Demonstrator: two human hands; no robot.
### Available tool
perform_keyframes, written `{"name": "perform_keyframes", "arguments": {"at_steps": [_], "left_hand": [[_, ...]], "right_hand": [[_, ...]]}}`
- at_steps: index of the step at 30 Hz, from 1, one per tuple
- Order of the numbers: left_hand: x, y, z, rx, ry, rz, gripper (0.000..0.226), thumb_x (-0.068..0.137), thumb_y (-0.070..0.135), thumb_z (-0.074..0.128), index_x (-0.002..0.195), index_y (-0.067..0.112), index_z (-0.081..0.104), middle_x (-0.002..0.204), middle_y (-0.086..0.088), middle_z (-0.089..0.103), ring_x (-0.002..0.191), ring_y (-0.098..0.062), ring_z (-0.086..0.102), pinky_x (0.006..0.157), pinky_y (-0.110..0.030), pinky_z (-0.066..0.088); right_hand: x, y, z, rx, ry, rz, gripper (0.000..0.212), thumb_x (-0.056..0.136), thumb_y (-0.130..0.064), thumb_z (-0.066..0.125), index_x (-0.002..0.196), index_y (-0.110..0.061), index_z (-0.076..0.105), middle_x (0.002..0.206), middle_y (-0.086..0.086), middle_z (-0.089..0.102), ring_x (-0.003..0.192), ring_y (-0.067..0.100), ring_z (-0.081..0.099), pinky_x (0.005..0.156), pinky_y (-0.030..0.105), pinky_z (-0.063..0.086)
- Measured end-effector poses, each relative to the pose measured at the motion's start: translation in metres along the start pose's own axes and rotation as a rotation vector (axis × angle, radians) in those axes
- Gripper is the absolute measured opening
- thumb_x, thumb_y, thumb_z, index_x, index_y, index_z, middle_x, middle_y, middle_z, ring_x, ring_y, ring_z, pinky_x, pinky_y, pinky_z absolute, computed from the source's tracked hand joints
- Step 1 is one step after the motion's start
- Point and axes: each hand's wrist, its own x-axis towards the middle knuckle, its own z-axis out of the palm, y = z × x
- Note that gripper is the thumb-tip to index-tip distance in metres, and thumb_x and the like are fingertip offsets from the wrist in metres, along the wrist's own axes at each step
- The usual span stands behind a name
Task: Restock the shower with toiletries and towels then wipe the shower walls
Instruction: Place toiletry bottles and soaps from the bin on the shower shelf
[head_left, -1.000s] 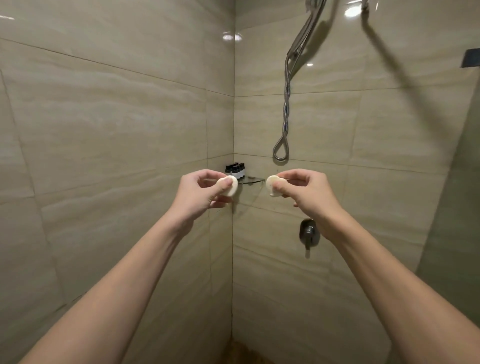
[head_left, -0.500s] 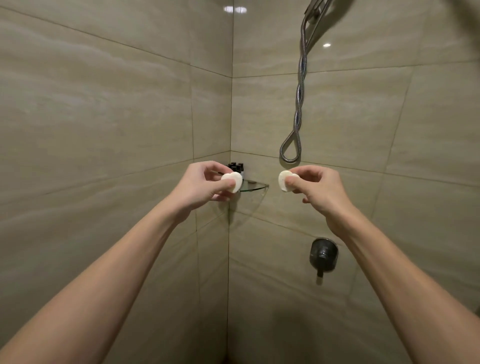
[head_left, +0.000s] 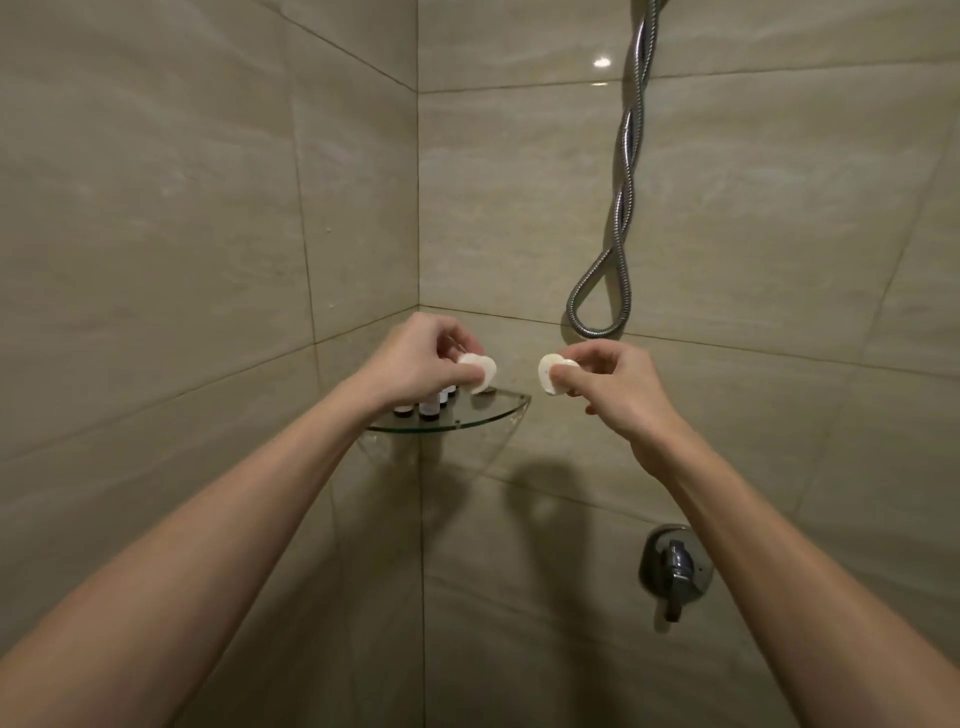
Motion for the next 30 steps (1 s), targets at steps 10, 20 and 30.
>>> {"name": "perform_keyframes", "arguments": {"at_steps": [10,20,30], "left_hand": [[0.095,-0.051,0.061,0.394,-0.195,0.132,0.021,0.085,0.022,0.077,0.103,0.019,0.067,0.096,0.001,0.068,0.088,-0.017,0.064,0.073,-0.032,0.053],[0.141,-0.057,0.08,0.684,-0.319,0.173,0.022,0.084,0.02,0.078,0.102,0.02,0.065,0.091,0.004,0.063,0.094,-0.02,0.063,0.074,-0.034,0.049],[0.165,-0.054,0.092,0.79,-0.376,0.158,0.017,0.087,0.02,0.074,0.093,0.027,0.058,0.088,0.006,0.056,0.083,-0.016,0.056,0.059,-0.026,0.034]], "right_hand": [[0.082,0.067,0.039,-0.329,0.028,-0.009,0.013,0.077,-0.027,0.079,0.088,-0.023,0.075,0.082,-0.005,0.071,0.073,0.012,0.063,0.075,0.036,0.053],[0.139,0.105,0.064,-0.503,-0.1,-0.059,0.009,0.082,-0.031,0.075,0.088,-0.026,0.071,0.082,-0.008,0.07,0.076,0.013,0.065,0.069,0.029,0.05],[0.157,0.124,0.074,-0.486,-0.148,0.028,0.016,0.083,-0.037,0.075,0.094,-0.025,0.073,0.078,-0.01,0.065,0.081,0.015,0.063,0.07,0.029,0.048]]}}
